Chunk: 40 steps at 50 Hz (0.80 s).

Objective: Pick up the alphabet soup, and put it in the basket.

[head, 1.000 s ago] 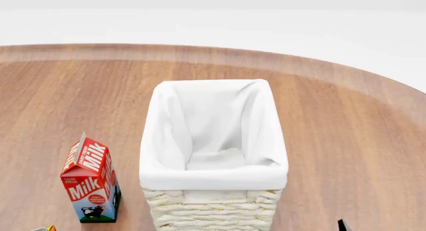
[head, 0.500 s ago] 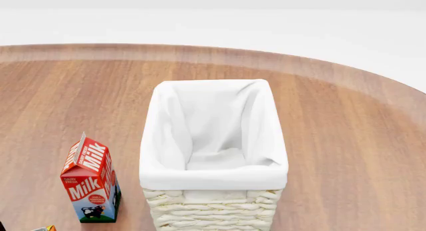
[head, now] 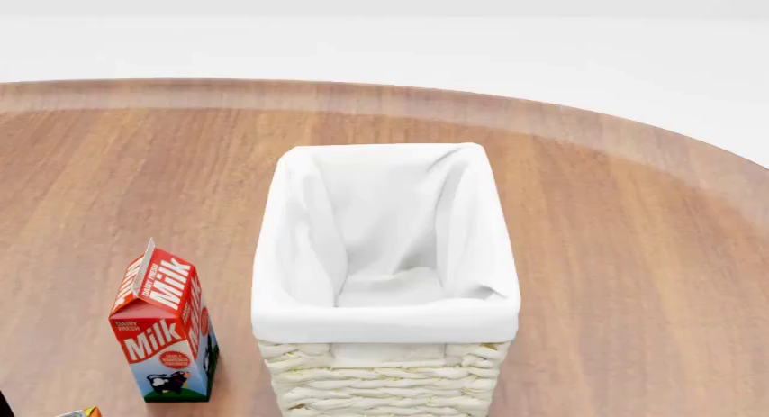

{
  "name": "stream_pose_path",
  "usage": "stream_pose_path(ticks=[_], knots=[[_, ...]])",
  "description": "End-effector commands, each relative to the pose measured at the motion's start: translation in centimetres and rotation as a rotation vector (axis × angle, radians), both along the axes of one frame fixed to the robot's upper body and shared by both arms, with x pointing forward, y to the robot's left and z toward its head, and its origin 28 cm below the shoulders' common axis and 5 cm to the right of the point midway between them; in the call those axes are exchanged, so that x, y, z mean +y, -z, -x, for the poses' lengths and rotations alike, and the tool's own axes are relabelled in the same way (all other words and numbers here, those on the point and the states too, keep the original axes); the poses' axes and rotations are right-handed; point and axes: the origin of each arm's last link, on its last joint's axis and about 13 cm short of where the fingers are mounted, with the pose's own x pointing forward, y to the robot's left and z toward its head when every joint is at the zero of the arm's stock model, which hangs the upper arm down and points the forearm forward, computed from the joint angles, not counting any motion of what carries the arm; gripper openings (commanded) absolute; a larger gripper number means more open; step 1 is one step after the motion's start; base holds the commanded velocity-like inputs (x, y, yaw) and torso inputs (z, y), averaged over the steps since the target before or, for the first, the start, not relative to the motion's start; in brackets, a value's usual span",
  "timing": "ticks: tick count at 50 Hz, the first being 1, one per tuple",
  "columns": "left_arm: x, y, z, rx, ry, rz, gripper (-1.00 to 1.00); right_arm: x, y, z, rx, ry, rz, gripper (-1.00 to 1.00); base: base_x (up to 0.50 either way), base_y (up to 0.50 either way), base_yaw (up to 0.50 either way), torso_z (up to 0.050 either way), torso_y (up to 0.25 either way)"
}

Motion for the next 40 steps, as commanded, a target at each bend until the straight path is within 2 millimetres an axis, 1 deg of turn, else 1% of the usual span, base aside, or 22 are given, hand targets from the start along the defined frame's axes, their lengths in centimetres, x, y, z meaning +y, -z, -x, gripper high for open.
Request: stream_pose_path(ticks=[1,16,20,30,40], knots=[[0.0,0.0,0.0,0.003,0.002,-0.003,1.0,0.6,0.4,1.2,-0.037,-0.166,0.059,1.0,0.0,0.0,0.0,0.0,0.0],[-0.1,0.1,0.0,0.006,0.004,-0.007,1.0,1.2,1.0,1.5,-0.008,-0.228,0.11,1.0,0.0,0.0,0.0,0.0,0.0],[-0.1,0.1,0.0,0.007,0.005,-0.008,1.0,1.3,1.2,2.0,-0.013,-0.264,0.157,1.0,0.0,0.0,0.0,0.0,0.0],[-0.2,0.1,-0.1,0.014,0.005,-0.012,1.0,1.4,1.6,2.0,0.005,-0.277,0.205,1.0,0.0,0.0,0.0,0.0,0.0],[-0.1,0.2,-0.2,0.013,0.003,-0.01,1.0,1.4,2.3,2.1,0.027,-0.266,0.252,1.0,0.0,0.0,0.0,0.0,0.0]])
